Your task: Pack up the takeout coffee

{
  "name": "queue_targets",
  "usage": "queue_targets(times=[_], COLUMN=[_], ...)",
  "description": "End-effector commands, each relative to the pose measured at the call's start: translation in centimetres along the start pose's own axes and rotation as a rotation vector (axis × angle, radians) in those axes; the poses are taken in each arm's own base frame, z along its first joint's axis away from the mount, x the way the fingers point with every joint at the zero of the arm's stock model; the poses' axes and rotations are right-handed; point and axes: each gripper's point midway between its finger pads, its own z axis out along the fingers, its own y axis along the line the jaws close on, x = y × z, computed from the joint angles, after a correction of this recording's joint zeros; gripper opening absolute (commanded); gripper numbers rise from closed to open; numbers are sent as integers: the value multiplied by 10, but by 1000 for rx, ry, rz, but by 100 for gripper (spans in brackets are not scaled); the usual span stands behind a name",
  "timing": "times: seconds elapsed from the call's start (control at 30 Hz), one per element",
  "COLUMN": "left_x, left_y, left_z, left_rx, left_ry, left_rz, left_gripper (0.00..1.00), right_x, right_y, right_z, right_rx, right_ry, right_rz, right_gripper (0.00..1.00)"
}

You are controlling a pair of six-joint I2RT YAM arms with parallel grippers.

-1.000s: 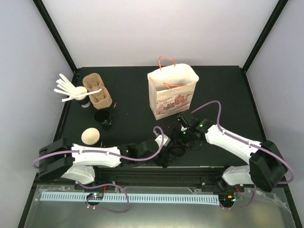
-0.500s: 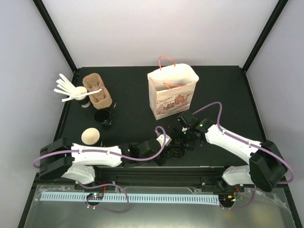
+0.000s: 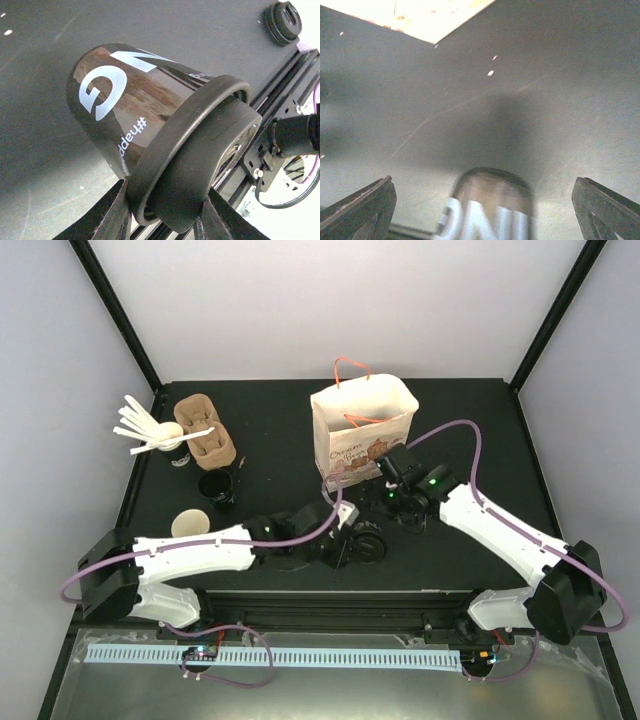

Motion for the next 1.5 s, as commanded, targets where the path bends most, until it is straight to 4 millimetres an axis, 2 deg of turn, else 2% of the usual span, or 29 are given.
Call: queue_targets(times=[0.0, 0.07, 0.13, 0.23, 0.47, 0.6, 0.73, 0.9, 0.97, 1.1, 1.3, 1.47], left_x=[15, 19, 20, 20, 15, 17, 15, 5, -3, -19, -31, -39], left_y=[6, 8, 19, 32, 45, 54, 63, 65, 63, 55, 41, 36], left_z=[-13, -16, -19, -21, -16, -6, 1, 0, -3, -7, -7, -12], left_rx=[88, 141, 130, 129, 173, 191, 182, 166, 174, 220, 326, 354], left_ry=[208, 267, 289, 318, 362, 403, 432, 411, 378, 319, 282, 247], left_rz=[-211, -286, -338, -404, -523, -574, -601, -593, -583, -566, -567, -540], left_gripper=[28, 25, 21, 22, 27, 28, 34, 68, 77, 80, 79, 80], right_x=[-32, -43, -50, -50, -15, 8, 22, 28, 29, 25, 25, 21], right_y=[-28, -33, -36, -34, -8, 12, 18, 16, 16, 10, -1, -16], right_z=[-23, -32, -42, -50, -45, -54, -52, -46, -45, -43, -41, -45], right_rx=[164, 182, 184, 147, -110, -298, -376, -378, -375, -299, -195, -75], right_ry=[-149, -210, -269, -308, -253, -255, -229, -194, -188, -187, -124, -115], right_rz=[-128, -174, -204, -246, -468, -590, -627, -647, -645, -637, -602, -570], right_gripper=[99, 99, 99, 99, 99, 99, 99, 100, 100, 100, 100, 100])
